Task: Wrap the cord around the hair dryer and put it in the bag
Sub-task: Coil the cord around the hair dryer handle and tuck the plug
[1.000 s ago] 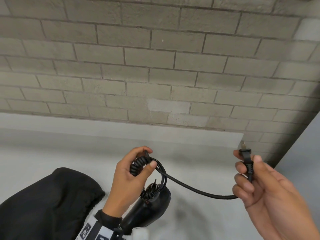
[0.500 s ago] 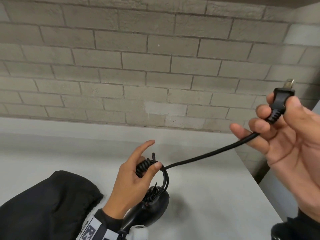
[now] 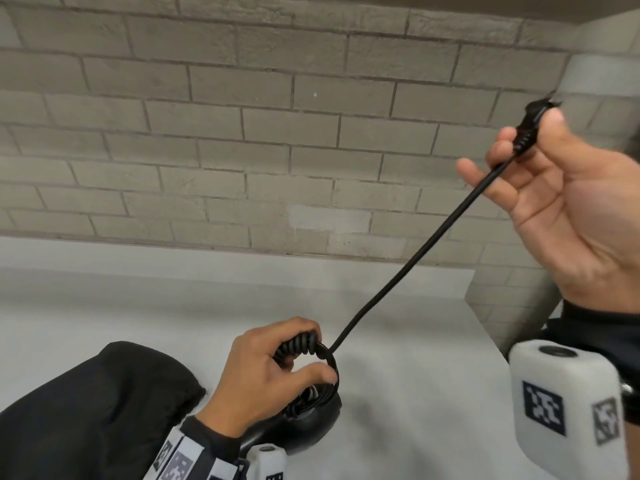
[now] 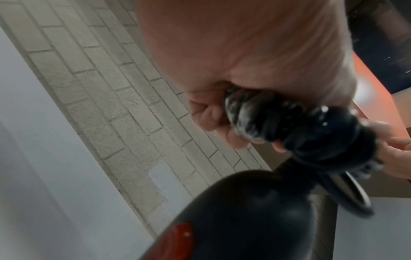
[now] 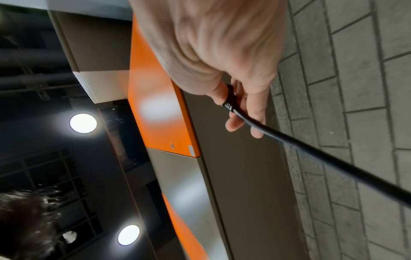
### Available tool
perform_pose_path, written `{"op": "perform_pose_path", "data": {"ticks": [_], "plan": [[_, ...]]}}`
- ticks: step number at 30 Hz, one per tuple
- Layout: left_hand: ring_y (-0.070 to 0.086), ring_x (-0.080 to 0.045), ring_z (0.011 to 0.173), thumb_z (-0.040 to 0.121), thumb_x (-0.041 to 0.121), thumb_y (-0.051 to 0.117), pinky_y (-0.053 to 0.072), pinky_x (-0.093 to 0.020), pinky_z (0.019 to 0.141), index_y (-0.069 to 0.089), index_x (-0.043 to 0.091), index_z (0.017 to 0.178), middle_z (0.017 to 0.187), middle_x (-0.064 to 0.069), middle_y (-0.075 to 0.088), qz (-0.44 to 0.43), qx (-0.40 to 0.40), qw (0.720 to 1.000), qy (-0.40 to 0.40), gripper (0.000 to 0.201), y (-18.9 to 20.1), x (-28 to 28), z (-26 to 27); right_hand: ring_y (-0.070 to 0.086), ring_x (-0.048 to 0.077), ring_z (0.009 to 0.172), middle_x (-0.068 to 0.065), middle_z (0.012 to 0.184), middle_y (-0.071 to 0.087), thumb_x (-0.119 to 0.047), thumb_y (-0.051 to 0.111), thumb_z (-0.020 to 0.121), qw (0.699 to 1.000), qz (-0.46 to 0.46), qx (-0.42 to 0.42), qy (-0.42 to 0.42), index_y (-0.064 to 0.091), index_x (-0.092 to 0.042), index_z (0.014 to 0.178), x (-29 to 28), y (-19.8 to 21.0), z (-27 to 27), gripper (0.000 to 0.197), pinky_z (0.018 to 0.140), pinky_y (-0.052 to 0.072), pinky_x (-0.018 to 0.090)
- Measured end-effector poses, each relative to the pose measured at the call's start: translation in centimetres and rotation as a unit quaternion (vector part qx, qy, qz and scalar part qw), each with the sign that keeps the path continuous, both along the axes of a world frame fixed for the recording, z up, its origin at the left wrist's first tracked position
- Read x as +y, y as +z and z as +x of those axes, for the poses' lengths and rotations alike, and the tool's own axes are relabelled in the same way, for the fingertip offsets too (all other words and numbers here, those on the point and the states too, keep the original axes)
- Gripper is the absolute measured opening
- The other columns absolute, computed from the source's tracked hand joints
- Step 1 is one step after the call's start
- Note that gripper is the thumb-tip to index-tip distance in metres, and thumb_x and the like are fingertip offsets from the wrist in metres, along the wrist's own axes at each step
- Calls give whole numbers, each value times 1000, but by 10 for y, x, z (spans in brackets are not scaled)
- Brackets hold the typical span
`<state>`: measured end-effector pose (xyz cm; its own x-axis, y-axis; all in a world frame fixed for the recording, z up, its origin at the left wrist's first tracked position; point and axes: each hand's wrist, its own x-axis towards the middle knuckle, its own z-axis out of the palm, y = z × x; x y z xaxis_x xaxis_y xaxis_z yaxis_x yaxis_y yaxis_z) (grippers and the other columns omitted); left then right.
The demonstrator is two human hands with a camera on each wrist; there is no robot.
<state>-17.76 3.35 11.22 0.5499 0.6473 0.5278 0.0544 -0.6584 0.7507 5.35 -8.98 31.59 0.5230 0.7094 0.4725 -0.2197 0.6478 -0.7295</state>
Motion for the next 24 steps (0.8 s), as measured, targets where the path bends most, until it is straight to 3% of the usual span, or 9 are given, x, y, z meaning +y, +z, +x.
{"op": "perform_pose_path", "data": {"ticks": [2,6,9,11,14,16,20,24], "plan": [[44,-18,52,61,66,79,45,-36,50,65,35,83,65,12,55,6,1,1000,-1,41,-1,0,-2,66,11,69,2,76,65,-21,51,98,1000,-7,3,-18,55,-12,89,7,-4,2,13,77,60,35],[43,-12,49,77,69,67,45,-34,48,62,35,84,63,13,50,45,-16,999,19,34,-4,4,-6,68,13,71,6,83,64,-16,50,100,998,-20,28,-53,54,-8,92,16,-20,12,12,77,59,32],[44,-12,51,85,69,59,44,-34,49,62,33,86,61,11,48,69,-2,997,31,36,-5,4,-7,69,17,73,12,90,61,-11,47,102,992,-23,42,-119,46,-7,114,24,-44,21,13,76,60,35],[44,-10,51,87,69,54,43,-30,50,62,32,88,61,12,48,81,6,996,42,38,-4,2,-6,67,20,72,14,92,58,-11,42,104,985,-31,24,-168,40,-15,125,27,-64,26,21,77,61,40],[46,-10,53,89,69,51,41,-26,52,62,35,91,63,14,50,81,4,995,53,35,-5,3,-6,60,18,68,9,81,55,-19,35,106,978,-83,-30,-188,54,-18,113,35,-95,28,20,69,59,36],[48,-11,54,89,68,51,42,-28,53,63,37,91,65,14,52,76,1,996,51,33,-5,3,-5,56,19,67,8,75,53,-22,32,107,974,-127,-13,-185,56,-16,110,42,-118,29,26,64,56,35],[48,-14,54,90,65,55,43,-32,52,61,40,86,64,12,52,63,-9,997,34,26,-7,3,-2,57,21,69,11,80,56,-27,40,99,988,-136,38,-67,59,-9,112,48,-169,25,28,65,53,38],[49,-18,55,88,66,55,45,-37,53,64,33,83,64,7,53,45,-20,998,37,35,-10,5,-2,55,27,78,17,93,57,-51,68,78,980,-103,117,123,56,-3,121,41,-202,4,66,71,52,41]]}}
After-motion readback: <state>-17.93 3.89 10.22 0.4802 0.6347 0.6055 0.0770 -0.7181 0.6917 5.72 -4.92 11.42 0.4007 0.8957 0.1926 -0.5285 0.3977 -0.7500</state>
